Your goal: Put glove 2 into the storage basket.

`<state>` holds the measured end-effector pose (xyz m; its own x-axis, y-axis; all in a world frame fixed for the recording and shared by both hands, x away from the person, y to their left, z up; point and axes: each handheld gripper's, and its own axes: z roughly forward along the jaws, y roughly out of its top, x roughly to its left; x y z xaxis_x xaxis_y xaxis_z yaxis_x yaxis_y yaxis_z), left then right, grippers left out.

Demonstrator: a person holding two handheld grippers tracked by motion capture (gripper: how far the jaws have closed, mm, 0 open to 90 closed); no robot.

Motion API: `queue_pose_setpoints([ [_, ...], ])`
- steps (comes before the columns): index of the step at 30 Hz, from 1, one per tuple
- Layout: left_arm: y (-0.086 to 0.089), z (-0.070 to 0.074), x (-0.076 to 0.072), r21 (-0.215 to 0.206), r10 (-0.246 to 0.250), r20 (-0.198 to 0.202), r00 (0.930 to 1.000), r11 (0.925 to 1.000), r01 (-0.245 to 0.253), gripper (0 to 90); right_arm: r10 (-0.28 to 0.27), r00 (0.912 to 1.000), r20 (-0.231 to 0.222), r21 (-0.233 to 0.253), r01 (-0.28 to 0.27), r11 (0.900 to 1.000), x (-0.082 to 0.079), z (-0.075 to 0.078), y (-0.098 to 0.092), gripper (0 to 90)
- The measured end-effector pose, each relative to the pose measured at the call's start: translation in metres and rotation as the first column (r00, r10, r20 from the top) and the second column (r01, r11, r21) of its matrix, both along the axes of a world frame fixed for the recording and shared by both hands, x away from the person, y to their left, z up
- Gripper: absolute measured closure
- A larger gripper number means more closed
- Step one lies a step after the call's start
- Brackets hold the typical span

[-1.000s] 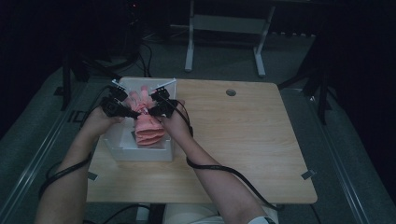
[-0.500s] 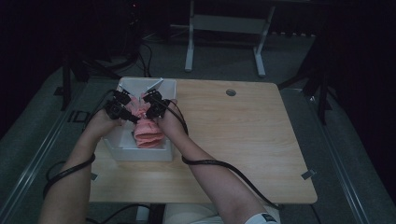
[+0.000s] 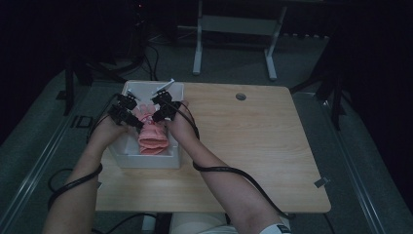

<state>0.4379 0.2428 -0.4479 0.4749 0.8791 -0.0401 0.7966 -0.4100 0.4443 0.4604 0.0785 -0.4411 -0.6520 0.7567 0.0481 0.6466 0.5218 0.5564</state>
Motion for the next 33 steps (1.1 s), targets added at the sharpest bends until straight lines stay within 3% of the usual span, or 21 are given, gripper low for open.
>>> queue_pose_setpoints([
  [3, 0.005, 0.004, 0.000, -0.038, 0.013, 0.004, 0.9999, 0.9992, -0.013, 58.0, 0.006, 1.0000, 0.003, 0.033, -0.006, 0.999, 0.000, 0.005, -0.006, 52.4],
  [7, 0.005, 0.007, -0.003, -0.019, 0.033, 0.025, 0.9992, 0.9993, -0.032, 56.6, 0.017, 0.9998, 0.008, 0.077, -0.018, 0.997, 0.000, 0.012, -0.014, 51.3],
  [14, 0.004, 0.018, -0.012, -0.076, 0.034, 0.075, 0.9966, 0.9967, -0.028, 54.3, 0.026, 0.9990, 0.036, 0.124, -0.030, 0.992, -0.002, 0.026, -0.033, 50.4],
  [20, -0.012, 0.034, -0.026, -0.125, 0.006, 0.154, 0.9881, 0.9920, 0.013, 52.4, 0.043, 0.9971, 0.063, 0.214, -0.056, 0.975, -0.009, 0.043, -0.064, 48.0],
  [24, -0.027, 0.043, -0.031, -0.147, -0.007, 0.189, 0.9820, 0.9885, 0.036, 51.9, 0.060, 0.9943, 0.088, 0.240, -0.079, 0.968, -0.016, 0.053, -0.085, 44.7],
  [30, -0.065, 0.055, -0.040, -0.177, -0.077, 0.238, 0.9683, 0.9768, 0.121, 48.0, 0.062, 0.9885, 0.138, 0.242, -0.095, 0.966, -0.027, 0.063, -0.115, 41.4],
  [31, -0.071, 0.056, -0.041, -0.190, -0.088, 0.238, 0.9673, 0.9723, 0.135, 46.2, 0.063, 0.9872, 0.146, 0.243, -0.098, 0.965, -0.028, 0.064, -0.120, 40.7],
  [33, -0.076, 0.057, -0.041, -0.196, -0.092, 0.240, 0.9665, 0.9703, 0.141, 44.2, 0.058, 0.9857, 0.158, 0.243, -0.096, 0.965, -0.030, 0.065, -0.130, 38.9],
])
